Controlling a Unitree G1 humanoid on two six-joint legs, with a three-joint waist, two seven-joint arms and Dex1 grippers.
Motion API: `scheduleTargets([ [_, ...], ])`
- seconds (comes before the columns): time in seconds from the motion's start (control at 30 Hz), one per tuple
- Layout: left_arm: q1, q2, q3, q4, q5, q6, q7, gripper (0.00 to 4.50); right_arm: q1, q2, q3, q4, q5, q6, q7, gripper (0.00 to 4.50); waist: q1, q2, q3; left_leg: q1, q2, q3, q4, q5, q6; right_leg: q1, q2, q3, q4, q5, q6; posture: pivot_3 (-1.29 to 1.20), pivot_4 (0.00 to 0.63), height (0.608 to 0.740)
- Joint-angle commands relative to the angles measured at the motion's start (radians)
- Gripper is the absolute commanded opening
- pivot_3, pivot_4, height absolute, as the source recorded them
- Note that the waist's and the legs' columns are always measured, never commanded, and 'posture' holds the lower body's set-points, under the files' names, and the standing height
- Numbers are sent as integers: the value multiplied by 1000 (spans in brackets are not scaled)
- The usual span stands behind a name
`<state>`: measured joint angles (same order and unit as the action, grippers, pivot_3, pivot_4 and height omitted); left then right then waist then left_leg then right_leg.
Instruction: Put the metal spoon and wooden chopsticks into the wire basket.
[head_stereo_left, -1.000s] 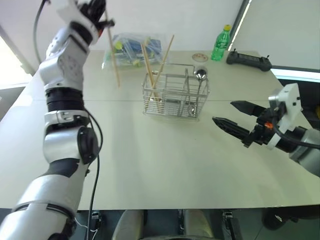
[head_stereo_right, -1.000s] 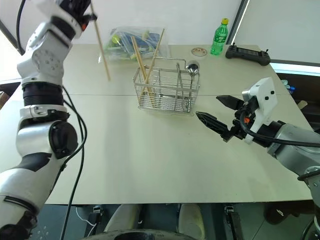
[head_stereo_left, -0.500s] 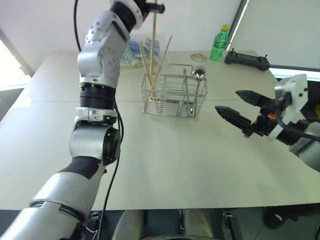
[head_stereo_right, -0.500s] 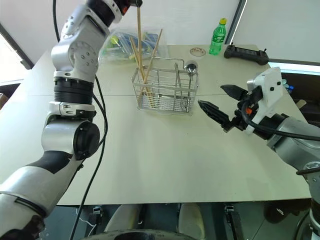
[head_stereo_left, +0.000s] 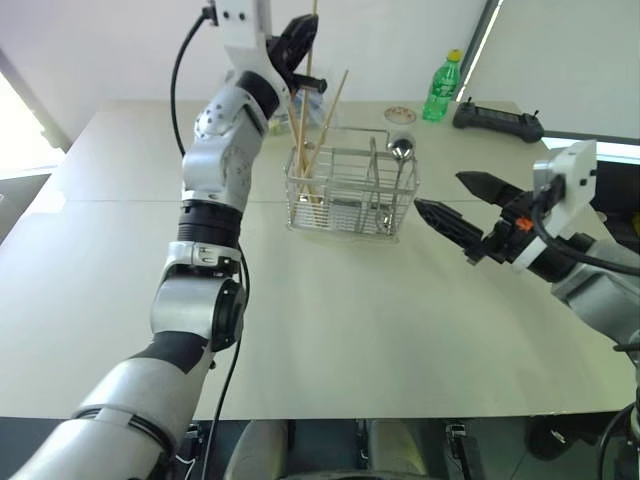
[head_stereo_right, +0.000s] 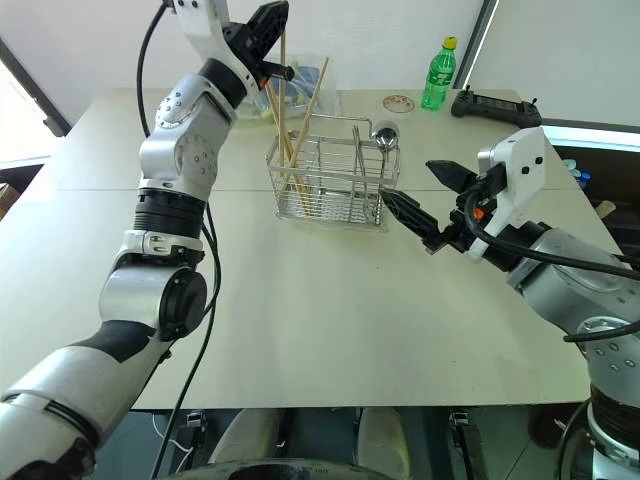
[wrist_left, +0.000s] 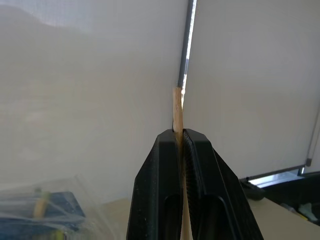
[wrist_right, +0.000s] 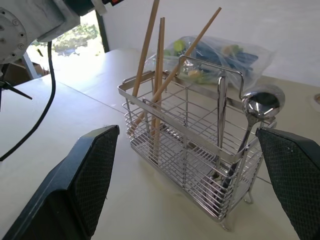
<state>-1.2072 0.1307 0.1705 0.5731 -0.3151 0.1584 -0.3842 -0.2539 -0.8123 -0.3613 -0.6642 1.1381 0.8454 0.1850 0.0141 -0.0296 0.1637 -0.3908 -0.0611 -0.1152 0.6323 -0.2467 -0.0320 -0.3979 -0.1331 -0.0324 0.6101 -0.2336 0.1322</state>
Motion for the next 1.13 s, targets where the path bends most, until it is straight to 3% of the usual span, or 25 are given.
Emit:
scheduleTargets([
  [0.03, 27, -4, -22, -65, 19, -30, 5, 50, -21, -2, -12, -13, -7, -23, 4, 4500, 0, 0, 0, 0, 0, 0, 0, 0, 0, 0, 0, 0, 0, 0, 0, 0, 150, 690],
  [0.07, 37, -6, -23, -73, 20, -25, 5, 50, -23, -2, -12, -11, -7, -23, 5, 4500, -1, 0, 0, 0, 0, 0, 0, 0, 0, 0, 0, 0, 0, 0, 0, 0, 150, 690],
  [0.17, 74, -10, -23, -119, -2, 21, -5, 1020, -23, -4, -13, -5, -12, -24, 16, 4500, -1, 0, 0, 0, 0, 0, 0, 0, 0, 0, 0, 0, 0, 0, 0, 0, 150, 690],
  [0.37, 100, -3, -16, -214, -42, 126, -8, 4152, -14, -8, -20, 2, -20, -20, 35, 4500, -1, 0, 0, 0, 0, 0, 0, 0, 0, 0, 0, 0, 0, 0, 0, 0, 150, 690],
  [0.4, 100, 3, -9, -238, -57, 159, -6, 4404, -11, -9, -22, 3, -21, -18, 39, 4500, -1, 0, 0, 0, 0, 0, 0, 0, 0, 0, 0, 0, 0, 0, 0, 0, 150, 690],
  [0.5, 91, 42, 15, -296, -99, 253, -3, 4404, -2, -16, -27, 7, -26, -14, 50, 4500, -1, 0, 0, 0, 0, 0, 0, 0, 0, 0, 0, 0, 0, 0, 0, 0, 150, 690],
  [0.67, 59, 214, 58, -373, -197, 477, -71, 4404, 43, -37, -54, 2, -39, -12, 83, 4500, -8, 1, 0, 1, 0, 0, 0, 0, 0, -1, 1, 0, 1, 0, 0, 0, 150, 690],
  [0.8, 195, 581, -55, -451, -194, 556, -479, 4404, 87, -80, -89, 26, -69, -17, 142, 4500, -26, 4, 0, 1, 1, 0, -1, 0, 0, -2, 2, 0, 2, 0, -1, 0, 150, 690],
  [0.87, 327, 759, -109, -489, -164, 472, -705, 4404, 100, -102, -104, 45, -86, -19, 174, 4500, -33, 7, -1, 2, 1, 2, -3, 0, 1, -2, 2, 3, 2, -1, -2, 0, 150, 690],
  [0.97, 482, 944, -144, -515, -116, 350, -913, 4404, 106, -130, -123, 84, -118, -29, 227, 4500, -23, 8, 0, 3, 4, 3, -4, -1, 1, -2, 1, 3, 2, -4, -7, 0, 150, 690],
  [1.03, 533, 998, -147, -517, -98, 336, -949, 4404, 97, -144, -129, 125, -145, -37, 259, 4500, -9, 5, 1, 0, 5, 1, -3, -1, 1, -4, 1, 1, 1, -6, -11, 0, 150, 690],
  [1.13, 515, 967, -139, -521, -99, 378, -894, 4404, 78, -148, -118, 164, -175, -48, 288, 4500, 4, 4, 2, -1, 6, 1, -1, -1, 1, -2, 0, 1, 0, -6, -11, 0, 150, 690],
])
